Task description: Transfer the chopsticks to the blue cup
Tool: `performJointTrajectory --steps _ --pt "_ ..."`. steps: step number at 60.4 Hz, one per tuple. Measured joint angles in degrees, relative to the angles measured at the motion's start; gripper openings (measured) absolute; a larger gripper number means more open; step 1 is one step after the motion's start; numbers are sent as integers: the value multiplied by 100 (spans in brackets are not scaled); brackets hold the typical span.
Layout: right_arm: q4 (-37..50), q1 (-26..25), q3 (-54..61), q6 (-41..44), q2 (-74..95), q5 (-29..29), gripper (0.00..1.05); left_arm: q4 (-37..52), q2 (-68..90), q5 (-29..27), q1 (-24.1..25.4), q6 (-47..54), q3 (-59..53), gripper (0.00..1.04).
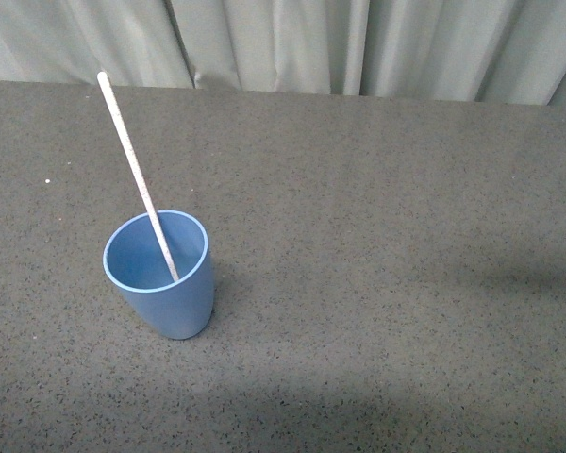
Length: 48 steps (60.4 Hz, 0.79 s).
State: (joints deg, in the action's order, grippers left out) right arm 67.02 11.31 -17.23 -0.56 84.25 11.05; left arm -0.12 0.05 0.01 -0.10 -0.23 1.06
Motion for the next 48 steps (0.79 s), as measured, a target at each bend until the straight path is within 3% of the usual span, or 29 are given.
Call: performJointTrajectory --steps 16,30,34,48 --pt "-417 -374 811 61 -1126 -369 1 0 -2 0 0 0 0 98" --pt "-1233 -660 1318 52 -2448 -671 1 0 -2 -2 0 0 0 98" --pt "-1491 -951 1401 55 -2789 -1047 1 0 -2 -2 0 -2 0 98" --pt "-2321 -1117 1600 52 -3834 -1097 1 0 -2 0 0 -2 0 98"
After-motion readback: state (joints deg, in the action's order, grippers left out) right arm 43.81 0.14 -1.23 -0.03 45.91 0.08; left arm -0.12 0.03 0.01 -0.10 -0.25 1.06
